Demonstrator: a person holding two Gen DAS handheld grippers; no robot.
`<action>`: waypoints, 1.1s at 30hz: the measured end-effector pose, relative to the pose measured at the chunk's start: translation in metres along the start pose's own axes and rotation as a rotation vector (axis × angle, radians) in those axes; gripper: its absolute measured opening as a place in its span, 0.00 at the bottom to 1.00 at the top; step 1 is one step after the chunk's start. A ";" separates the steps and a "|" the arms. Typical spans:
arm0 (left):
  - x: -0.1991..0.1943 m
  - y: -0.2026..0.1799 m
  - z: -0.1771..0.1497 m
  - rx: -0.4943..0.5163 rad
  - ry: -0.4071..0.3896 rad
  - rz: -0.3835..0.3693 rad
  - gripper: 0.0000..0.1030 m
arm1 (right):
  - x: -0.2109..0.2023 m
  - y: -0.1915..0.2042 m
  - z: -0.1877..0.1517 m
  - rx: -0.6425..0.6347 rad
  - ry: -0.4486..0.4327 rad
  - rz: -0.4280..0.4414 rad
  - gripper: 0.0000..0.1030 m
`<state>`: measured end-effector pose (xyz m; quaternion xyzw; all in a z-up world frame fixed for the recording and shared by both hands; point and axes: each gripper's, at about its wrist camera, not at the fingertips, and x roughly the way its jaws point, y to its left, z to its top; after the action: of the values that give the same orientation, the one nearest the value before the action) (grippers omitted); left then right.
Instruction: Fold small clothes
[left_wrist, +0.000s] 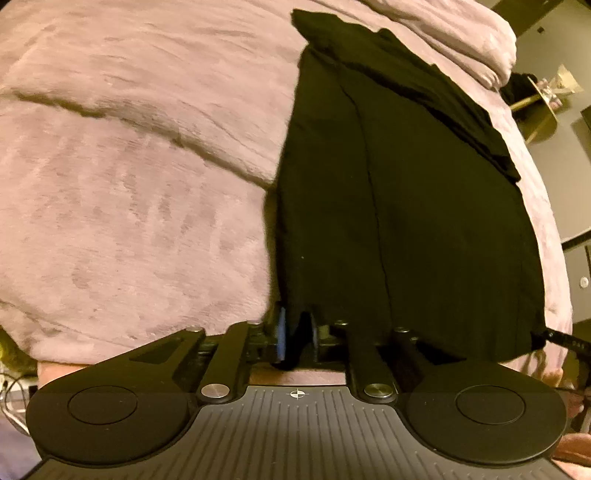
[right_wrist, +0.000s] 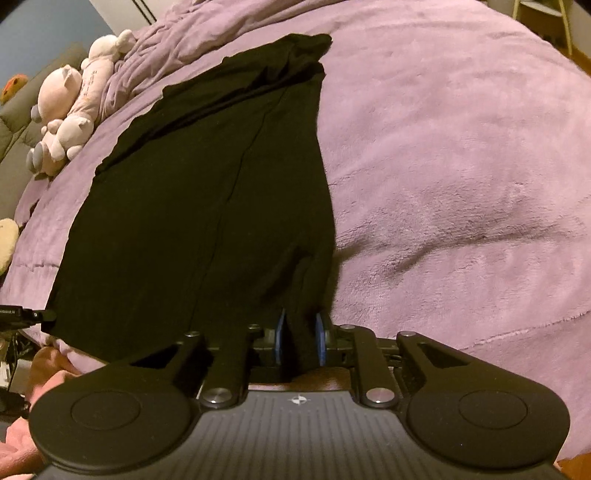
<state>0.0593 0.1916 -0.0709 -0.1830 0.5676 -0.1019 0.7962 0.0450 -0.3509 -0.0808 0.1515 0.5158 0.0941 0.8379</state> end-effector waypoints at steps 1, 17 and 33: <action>0.001 0.000 0.001 0.000 0.009 -0.009 0.15 | 0.001 0.000 0.001 0.000 0.008 0.001 0.16; -0.029 -0.036 0.086 -0.038 -0.139 -0.273 0.05 | 0.007 -0.013 0.071 0.292 -0.053 0.328 0.06; 0.050 -0.002 0.234 -0.351 -0.288 -0.123 0.06 | 0.091 -0.005 0.234 0.374 -0.308 0.183 0.09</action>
<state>0.2960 0.2125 -0.0462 -0.3654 0.4448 -0.0227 0.8174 0.2946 -0.3636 -0.0597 0.3622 0.3746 0.0483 0.8522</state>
